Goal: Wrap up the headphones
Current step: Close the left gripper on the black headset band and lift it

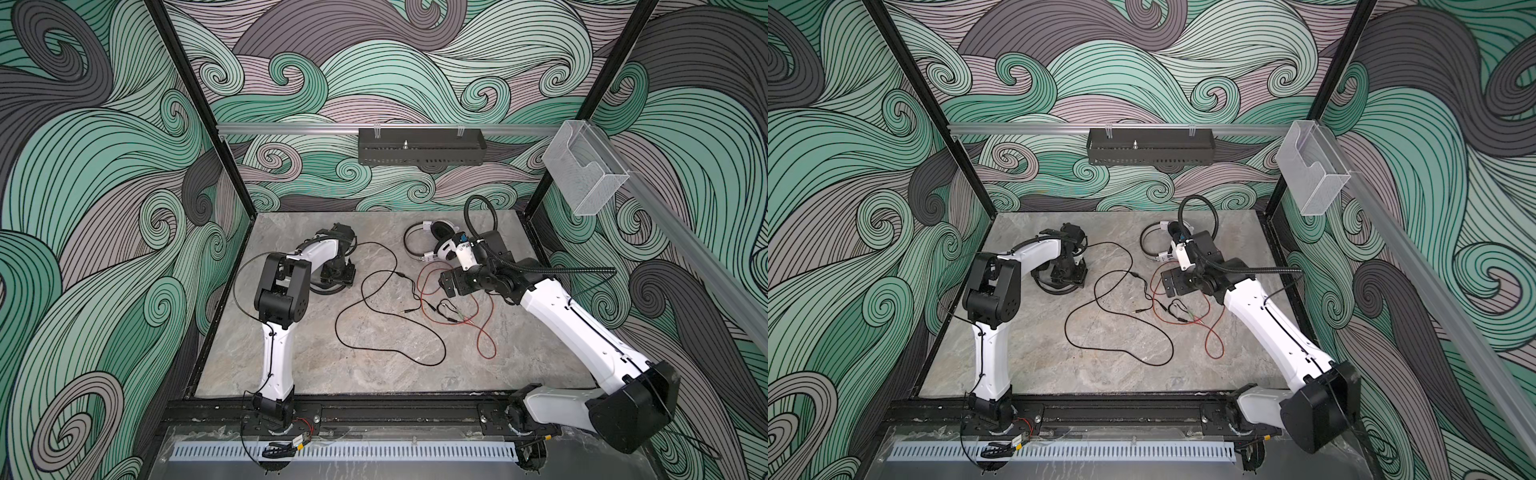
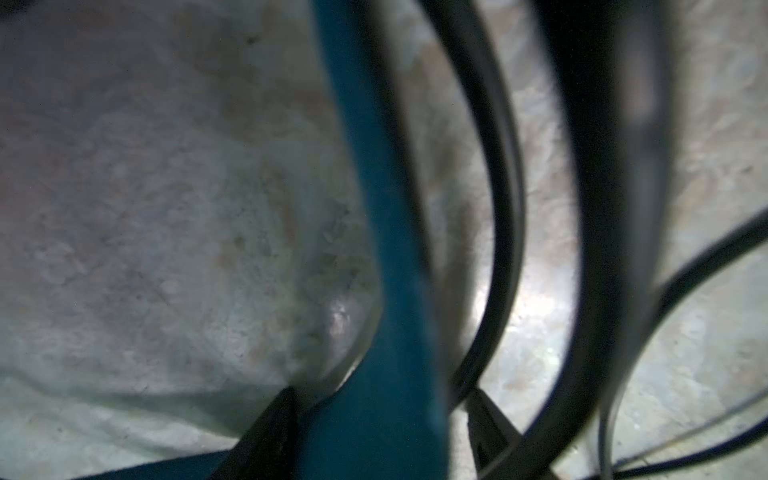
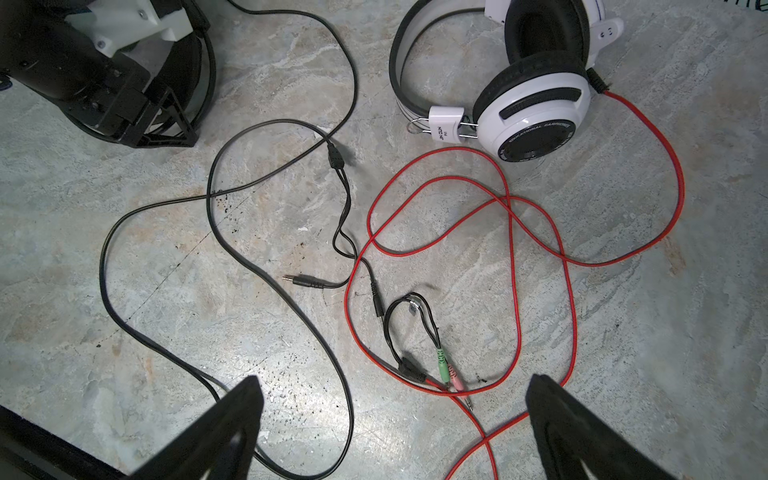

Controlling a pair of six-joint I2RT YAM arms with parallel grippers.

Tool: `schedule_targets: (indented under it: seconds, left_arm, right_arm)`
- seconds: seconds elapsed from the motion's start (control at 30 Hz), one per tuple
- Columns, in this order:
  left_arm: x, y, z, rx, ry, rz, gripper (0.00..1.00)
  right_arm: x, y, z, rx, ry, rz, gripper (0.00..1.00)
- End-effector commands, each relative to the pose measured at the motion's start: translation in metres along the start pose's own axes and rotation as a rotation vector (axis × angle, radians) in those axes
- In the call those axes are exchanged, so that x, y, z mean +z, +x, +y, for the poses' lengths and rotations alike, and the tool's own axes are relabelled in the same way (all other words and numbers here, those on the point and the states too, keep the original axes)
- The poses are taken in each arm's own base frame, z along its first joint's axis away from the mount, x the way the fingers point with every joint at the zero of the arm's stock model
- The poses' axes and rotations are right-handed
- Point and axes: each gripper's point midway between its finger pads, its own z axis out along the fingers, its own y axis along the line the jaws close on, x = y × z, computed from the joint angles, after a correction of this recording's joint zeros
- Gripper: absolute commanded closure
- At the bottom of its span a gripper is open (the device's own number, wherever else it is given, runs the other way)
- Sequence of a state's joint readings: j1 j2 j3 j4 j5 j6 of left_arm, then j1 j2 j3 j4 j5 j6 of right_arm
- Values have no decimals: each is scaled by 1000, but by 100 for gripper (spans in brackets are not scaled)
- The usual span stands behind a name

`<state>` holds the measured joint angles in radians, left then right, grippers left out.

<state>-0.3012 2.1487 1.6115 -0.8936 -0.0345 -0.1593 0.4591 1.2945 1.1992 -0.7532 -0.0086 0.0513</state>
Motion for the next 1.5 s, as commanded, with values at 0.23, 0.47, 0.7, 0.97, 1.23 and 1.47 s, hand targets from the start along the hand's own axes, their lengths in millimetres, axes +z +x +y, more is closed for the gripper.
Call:
schedule_targets:
  seconds: [0.23, 0.47, 0.7, 0.97, 1.23, 1.47]
  left_arm:
    - [-3, 5, -21, 3, 8, -2, 76]
    - [-24, -4, -28, 3, 34, -40, 93]
    - [-74, -19, -37, 7, 100, -132, 100]
    - [-146, -22, -71, 23, 338, -245, 100]
    - [-218, -5, -127, -28, 741, -267, 100]
    - [-271, 9, -184, 14, 1027, -277, 100]
  right_arm:
    - [-6, -4, 4, -8, -17, -28, 0]
    - [-7, -8, 8, -11, -40, -55, 0]
    - [-24, -23, 27, -29, -149, -181, 0]
    - [-63, -47, 41, -137, -216, -391, 0]
    - [-95, -59, 31, -257, -127, -502, 0]
    - [-117, -65, 22, -285, -64, -551, 0]
